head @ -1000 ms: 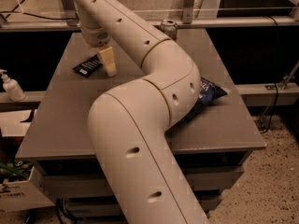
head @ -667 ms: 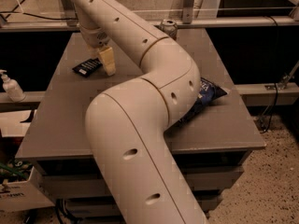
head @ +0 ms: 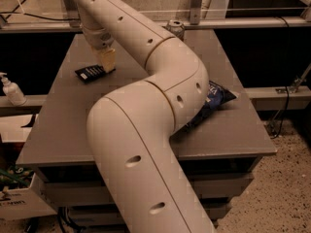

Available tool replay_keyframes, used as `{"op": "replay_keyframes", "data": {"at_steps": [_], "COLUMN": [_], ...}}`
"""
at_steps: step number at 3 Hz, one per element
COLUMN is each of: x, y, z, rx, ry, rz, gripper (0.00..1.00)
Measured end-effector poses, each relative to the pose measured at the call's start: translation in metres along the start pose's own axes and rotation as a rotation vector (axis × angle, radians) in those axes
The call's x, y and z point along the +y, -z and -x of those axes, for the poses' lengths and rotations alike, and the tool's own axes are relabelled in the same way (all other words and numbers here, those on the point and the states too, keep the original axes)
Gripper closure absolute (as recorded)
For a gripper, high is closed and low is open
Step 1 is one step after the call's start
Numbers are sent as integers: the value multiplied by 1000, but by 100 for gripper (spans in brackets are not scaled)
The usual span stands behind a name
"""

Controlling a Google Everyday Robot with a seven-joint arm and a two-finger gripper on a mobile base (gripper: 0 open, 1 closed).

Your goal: Pick rxbar blueberry

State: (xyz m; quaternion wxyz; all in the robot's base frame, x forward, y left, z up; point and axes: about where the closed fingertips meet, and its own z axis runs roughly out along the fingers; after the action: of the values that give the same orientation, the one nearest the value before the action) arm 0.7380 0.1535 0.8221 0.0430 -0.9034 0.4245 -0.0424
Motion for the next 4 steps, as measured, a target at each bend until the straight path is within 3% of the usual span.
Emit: {"op": "replay_keyframes", "data": {"at_steps": [1,4], "x": [13,74], "y": [19,98], "z": [-2,-16], "rx": [9,-22], "ry": [9,-63], "rz": [-5,-89], "gripper": [100,100]}}
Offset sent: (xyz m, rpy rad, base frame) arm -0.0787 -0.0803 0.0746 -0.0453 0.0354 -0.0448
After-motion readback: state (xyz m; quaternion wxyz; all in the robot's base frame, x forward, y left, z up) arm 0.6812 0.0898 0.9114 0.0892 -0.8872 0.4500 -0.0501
